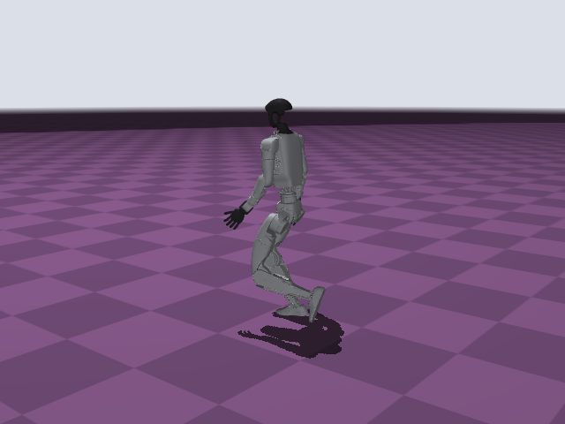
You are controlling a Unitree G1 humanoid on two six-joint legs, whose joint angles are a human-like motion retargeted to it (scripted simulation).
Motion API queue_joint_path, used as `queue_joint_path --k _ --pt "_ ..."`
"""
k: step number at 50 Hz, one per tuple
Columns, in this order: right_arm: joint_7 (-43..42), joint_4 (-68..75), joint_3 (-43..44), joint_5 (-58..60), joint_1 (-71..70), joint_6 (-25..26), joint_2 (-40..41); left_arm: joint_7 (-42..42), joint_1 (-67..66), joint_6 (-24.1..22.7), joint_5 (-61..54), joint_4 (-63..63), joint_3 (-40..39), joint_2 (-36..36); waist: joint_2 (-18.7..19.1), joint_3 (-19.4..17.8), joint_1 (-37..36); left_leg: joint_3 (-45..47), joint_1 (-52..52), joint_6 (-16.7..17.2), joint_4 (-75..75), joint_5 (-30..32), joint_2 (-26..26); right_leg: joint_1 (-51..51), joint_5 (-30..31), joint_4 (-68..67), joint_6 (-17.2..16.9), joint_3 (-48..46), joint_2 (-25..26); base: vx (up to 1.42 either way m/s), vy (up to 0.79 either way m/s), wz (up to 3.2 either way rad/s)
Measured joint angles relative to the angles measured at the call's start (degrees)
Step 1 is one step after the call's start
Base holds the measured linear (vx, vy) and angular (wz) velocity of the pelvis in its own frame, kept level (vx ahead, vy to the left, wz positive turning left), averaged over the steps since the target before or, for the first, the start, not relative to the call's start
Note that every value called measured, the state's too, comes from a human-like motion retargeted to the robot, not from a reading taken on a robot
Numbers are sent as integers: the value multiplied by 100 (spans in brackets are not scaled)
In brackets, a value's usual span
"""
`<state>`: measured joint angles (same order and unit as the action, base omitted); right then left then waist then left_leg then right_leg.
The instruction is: Run
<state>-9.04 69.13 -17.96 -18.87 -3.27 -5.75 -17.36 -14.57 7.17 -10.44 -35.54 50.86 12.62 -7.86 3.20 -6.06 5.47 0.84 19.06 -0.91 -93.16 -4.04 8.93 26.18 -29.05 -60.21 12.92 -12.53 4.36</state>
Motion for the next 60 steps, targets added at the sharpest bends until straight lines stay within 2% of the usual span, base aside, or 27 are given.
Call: queue_joint_path --k 3,5,7,11,13,14,15,18,20,21,23,25,28,30,32,33,37,40,42,43,45,48,50,51,53,57,60 --pt "-146 -752 -30 -240 -269 -155 49 114 -322 261 -177 1165 -183 78 -254 264 -316 394 1382 -600 306 -1142 20 -767 85 790 -302 290 -58 129 -6 -84" --pt "-14 -1485 -93 -562 -257 -259 120 378 -728 367 -292 1799 -331 31 -483 441 -482 740 1794 -729 1384 -1483 -148 -1361 721 1424 -744 538 -154 135 5 -88" --pt "277 -2158 -228 -977 -187 -344 185 682 -1153 440 -405 2318 -556 -7 -717 601 -546 1079 1828 -612 2918 -1342 -443 -1839 1764 1849 -1341 828 -236 137 9 -68" --pt "964 -3151 -511 -1853 -91 -341 241 1053 -1823 580 -490 2947 -1031 7 -1123 836 -317 1605 1401 -134 5720 -42 -1234 -1972 4522 1050 -2483 1027 -630 133 8 -22" --pt "1186 -3542 -587 -2149 -67 -328 252 1128 -2013 646 -490 3042 -1125 -35 -1248 856 -134 1619 1257 -191 5866 190 -1468 -1746 5337 -127 -2766 984 -684 133 0 -13" --pt "1227 -3684 -607 -2201 -71 -338 260 1128 -2061 665 -472 3049 -1115 -86 -1302 844 -39 1600 1242 -381 5531 -60 -1526 -1580 5432 -883 -2791 951 -749 134 1 -28" --pt "1245 -3804 -621 -2217 -82 -355 266 1116 -2092 675 -443 3047 -1082 -146 -1361 827 62 1577 1240 -627 5092 -439 -1582 -1396 5408 -1691 -2790 934 -843 135 6 -34" --pt "838 -3553 -627 -1634 -139 -409 330 735 -1674 630 -137 2957 -833 -427 -1503 716 348 1519 1212 -1346 3594 -2131 -1659 -504 4472 -3810 -2214 983 -1360 133 8 -33" --pt "364 -2679 -544 -797 -234 -396 607 210 -957 569 102 2679 -662 -462 -1381 696 399 1349 1002 -1407 3301 -2745 -1648 417 3653 -4460 -1659 1081 -1521 132 8 -25" --pt "282 -2133 -546 -463 -176 -347 670 36 -710 457 130 2306 -530 -351 -1253 716 394 1100 673 -1253 3634 -2729 -1711 756 3251 -4303 -1416 1031 -1551 134 2 -20" --pt "221 -1153 -555 40 33 -262 724 -147 -406 163 138 1294 -256 -141 -992 705 412 574 -148 -791 4359 -2217 -1778 1160 2684 -3487 -1054 797 -1539 136 -9 -6" --pt "247 -530 -542 250 379 -198 688 -88 -380 -178 148 -73 49 -54 -747 654 496 290 -926 -229 4835 -971 -1618 1169 2547 -2075 -961 487 -1374 135 -17 7" --pt "300 -325 -416 84 1025 -155 576 249 -637 -567 -15 -2279 460 -152 -435 617 528 196 -1273 533 4548 1055 -1163 767 3068 372 -1213 207 -837 128 -17 -24" --pt "323 -409 -242 -77 1349 -132 457 493 -754 -696 -293 -3541 669 -278 -161 563 414 317 -1164 806 3769 1610 -686 352 3524 1922 -1458 62 -343 121 -12 -55" --pt "296 -555 -58 -208 1490 -92 307 600 -761 -754 -690 -4525 705 -375 10 512 288 560 -851 633 2592 1597 -165 -3 3646 2638 -1415 -18 -61 119 -12 -39" --pt "246 -605 5 -241 1522 -101 236 600 -770 -806 -823 -4834 665 -387 20 504 230 701 -685 434 1941 1397 75 -95 3379 2558 -1270 -39 -37 118 -13 -28" --pt "-392 -675 141 -106 997 -232 -13 -144 -1007 -834 -942 -4746 171 -314 5 251 47 731 240 -432 -329 -292 977 -322 755 1109 -215 -99 16 116 -15 -39" --pt "-1086 -681 63 8 -105 -457 96 -1097 -955 -546 -351 -2433 -182 113 -156 65 57 858 1203 -914 -530 -1592 916 -480 -616 238 -20 122 -43 117 -5 -56" --pt "-1048 -1346 -54 -286 -465 -646 273 -1038 -960 -216 -266 -375 -253 247 -319 181 -83 1188 1624 -921 369 -1759 697 -968 -547 591 -270 323 -132 123 6 -98" --pt "-899 -1863 -144 -529 -501 -731 345 -878 -1054 -74 -259 463 -292 257 -419 284 -184 1357 1740 -847 996 -1683 599 -1270 -229 937 -452 395 -189 126 10 -112" --pt "-477 -2929 -404 -1088 -418 -887 433 -477 -1369 126 -253 1665 -419 230 -671 524 -318 1707 1788 -614 2503 -1219 347 -1846 965 1729 -1068 658 -265 128 13 -98" --pt "262 -4111 -892 -1801 -235 -935 348 -34 -1906 277 -115 2491 -652 195 -1022 876 -262 2303 1577 -57 4798 430 -127 -2148 3430 1909 -1904 624 -763 125 16 -59" --pt "613 -4671 -1115 -2143 -170 -907 208 37 -2182 318 -46 2702 -707 178 -1293 980 -122 2605 1353 190 5883 1292 -630 -2040 4428 1078 -2219 605 -1251 119 20 -27" --pt "687 -4865 -1174 -2245 -168 -899 155 12 -2272 323 -58 2707 -702 157 -1366 965 -63 2589 1324 138 5892 1359 -773 -1976 4649 453 -2200 604 -1449 119 22 -27" --pt "750 -5162 -1233 -2355 -178 -898 55 -66 -2399 311 -76 2650 -632 84 -1523 902 59 2521 1292 -221 5515 1023 -1025 -1797 4746 -1031 -2017 658 -1908 117 24 -29" --pt "158 -4884 -1011 -1701 -161 -938 7 -653 -2078 226 312 2322 -305 -237 -1824 598 366 2220 1383 -1350 3600 -1429 -1489 -945 3715 -4177 -1632 1218 -2659 109 24 -16" --pt "-740 -3292 -634 -353 -117 -801 447 -1412 -1209 203 793 1909 -144 -303 -1595 439 395 1848 1099 -1409 3010 -2526 -1484 247 2710 -5024 -1203 1442 -2516 102 14 -15"
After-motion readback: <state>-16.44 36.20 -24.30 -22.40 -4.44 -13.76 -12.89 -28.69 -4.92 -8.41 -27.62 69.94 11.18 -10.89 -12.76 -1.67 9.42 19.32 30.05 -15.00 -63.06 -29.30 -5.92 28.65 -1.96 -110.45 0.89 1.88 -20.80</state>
